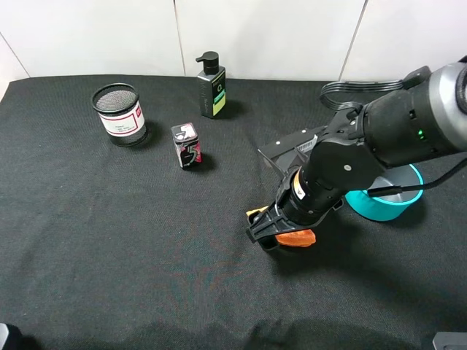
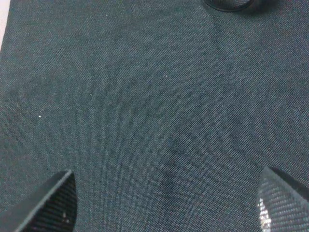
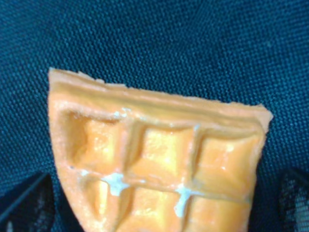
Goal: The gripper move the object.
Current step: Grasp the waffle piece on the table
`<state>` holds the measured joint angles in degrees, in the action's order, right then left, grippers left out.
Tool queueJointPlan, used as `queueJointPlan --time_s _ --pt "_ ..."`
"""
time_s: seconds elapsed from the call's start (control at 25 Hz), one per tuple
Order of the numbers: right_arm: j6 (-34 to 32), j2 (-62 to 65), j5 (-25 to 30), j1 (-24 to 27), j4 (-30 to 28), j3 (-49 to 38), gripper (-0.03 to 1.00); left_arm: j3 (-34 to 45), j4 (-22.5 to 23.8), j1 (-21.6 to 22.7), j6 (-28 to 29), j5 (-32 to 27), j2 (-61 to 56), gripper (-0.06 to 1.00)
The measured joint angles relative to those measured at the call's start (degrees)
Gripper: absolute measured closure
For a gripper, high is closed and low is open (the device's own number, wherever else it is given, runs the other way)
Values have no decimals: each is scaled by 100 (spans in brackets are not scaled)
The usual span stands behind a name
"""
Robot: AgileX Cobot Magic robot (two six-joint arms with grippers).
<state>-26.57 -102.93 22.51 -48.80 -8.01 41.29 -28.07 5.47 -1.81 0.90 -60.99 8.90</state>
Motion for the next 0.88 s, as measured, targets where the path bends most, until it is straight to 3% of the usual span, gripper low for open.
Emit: queueJointPlan --time_s 0.88 --pt "16 -15 -53 0 0 0 27 0 0 0 0 0 0 15"
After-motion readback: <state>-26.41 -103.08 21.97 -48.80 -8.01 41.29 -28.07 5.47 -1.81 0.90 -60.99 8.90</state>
